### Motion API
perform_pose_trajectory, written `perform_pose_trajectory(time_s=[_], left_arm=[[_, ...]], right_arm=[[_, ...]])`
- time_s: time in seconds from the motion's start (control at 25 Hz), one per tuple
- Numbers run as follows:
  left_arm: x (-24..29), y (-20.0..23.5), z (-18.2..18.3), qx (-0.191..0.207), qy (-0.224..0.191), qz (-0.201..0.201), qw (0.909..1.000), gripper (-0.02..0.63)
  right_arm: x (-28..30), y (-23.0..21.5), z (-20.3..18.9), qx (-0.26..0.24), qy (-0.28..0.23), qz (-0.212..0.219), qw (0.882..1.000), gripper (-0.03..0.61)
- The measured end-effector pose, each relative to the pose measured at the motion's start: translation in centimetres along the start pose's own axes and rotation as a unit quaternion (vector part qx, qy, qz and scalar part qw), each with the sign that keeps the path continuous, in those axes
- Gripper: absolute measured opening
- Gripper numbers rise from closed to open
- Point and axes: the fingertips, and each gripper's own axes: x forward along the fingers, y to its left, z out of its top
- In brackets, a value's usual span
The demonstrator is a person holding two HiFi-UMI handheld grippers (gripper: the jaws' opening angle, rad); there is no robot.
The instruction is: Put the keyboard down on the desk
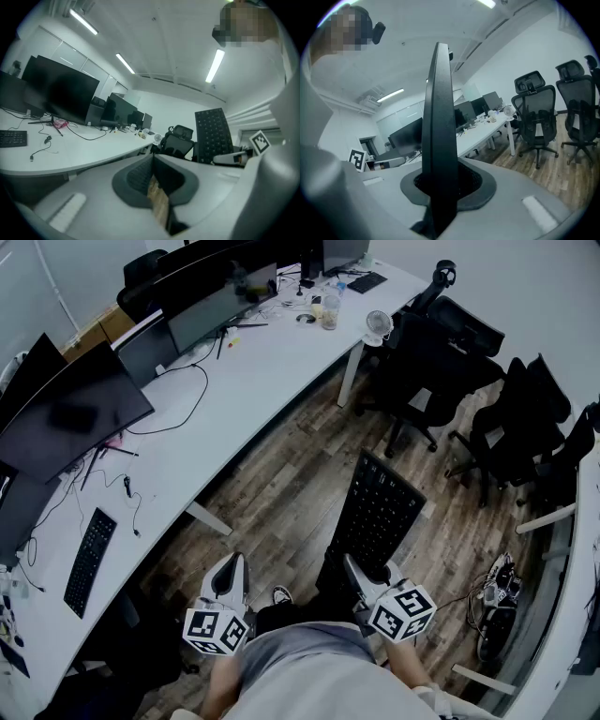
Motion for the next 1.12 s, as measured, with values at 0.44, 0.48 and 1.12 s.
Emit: perform_pose_trajectory(time_s=[0.44,0.48,1.12], left_arm=[[-1.2,-0.4,0.4,-0.005,0.009,-0.010,0.9999,0.000],[-1.5,-0.1,0.2,-0.006,0.009,-0.013,0.9999,0.000],[-1.9,3.7,-0.8,-0.026,0.007,-0.034,0.9991,0.000]], right_arm=[[-0.5,2.6,-0.1,0.020,0.004,0.011,1.000,0.081],[-0.5,3.0,-0.3,0.025,0.001,0.011,1.000,0.081],[2.5,5.4,-2.2,0.049,-0.001,0.018,0.999,0.081]])
